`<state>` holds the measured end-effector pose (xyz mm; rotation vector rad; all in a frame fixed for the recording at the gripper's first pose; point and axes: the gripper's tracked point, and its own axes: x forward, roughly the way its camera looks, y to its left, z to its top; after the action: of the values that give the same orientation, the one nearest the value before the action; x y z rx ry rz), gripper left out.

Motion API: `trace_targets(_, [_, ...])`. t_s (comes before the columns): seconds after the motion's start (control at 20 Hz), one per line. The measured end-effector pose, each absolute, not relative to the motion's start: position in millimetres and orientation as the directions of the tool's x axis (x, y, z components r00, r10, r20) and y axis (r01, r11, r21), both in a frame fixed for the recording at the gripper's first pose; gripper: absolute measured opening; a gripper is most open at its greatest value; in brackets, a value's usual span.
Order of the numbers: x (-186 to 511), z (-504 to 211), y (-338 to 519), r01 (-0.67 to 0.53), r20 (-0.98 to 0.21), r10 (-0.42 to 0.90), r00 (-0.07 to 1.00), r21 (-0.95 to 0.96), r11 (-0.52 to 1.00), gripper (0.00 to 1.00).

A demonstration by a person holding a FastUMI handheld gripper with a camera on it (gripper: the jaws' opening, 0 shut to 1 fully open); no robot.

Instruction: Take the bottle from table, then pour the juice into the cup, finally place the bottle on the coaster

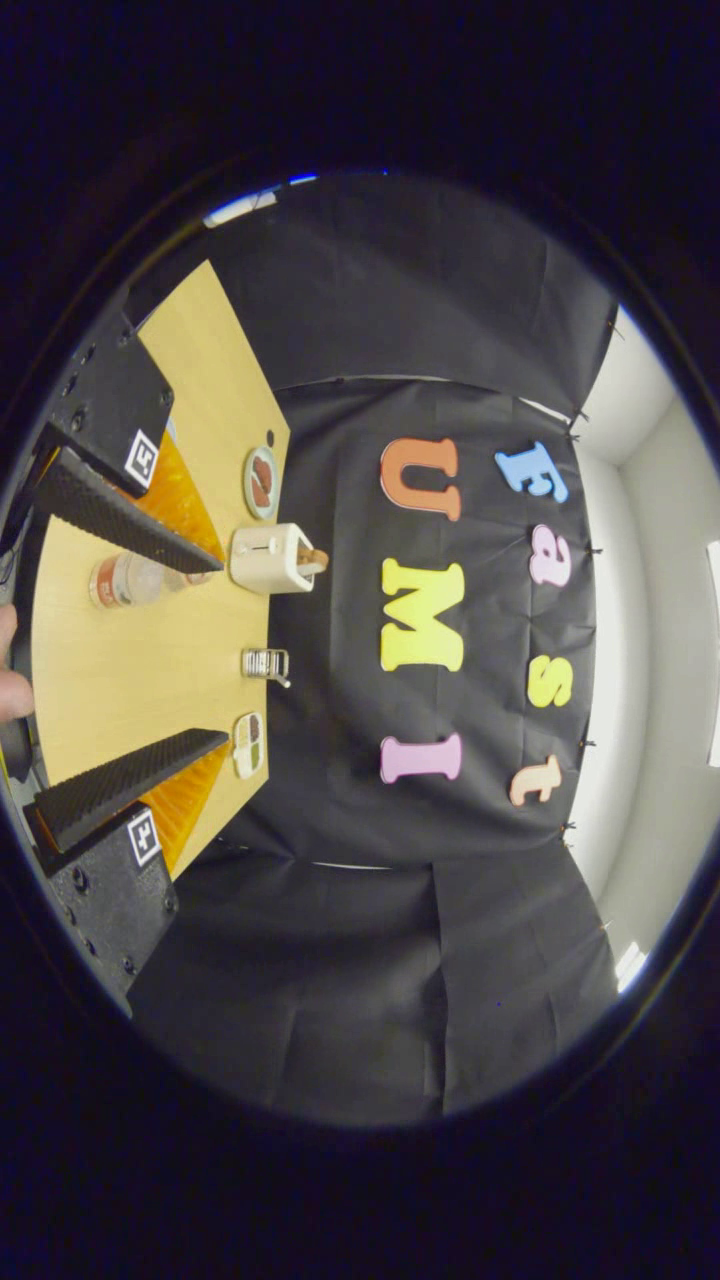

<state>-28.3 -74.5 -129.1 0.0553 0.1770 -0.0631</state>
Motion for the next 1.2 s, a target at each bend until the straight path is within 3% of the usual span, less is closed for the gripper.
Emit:
trace_targets(0.55, [-5.3,-285.5,-6.4,-0.089,-0.366,0.143,0.92,0.162,0.983,1.0])
trace_targets(0.9, [35.7,-310.8,-9.6,-0.03,-0.36,0.1,0.927,0.195,0.98,1.0])
trace_targets(1.2, [55.1,-315.0,10.6,-0.057,-0.35,0.13,0.928,0.21,0.976,1.0])
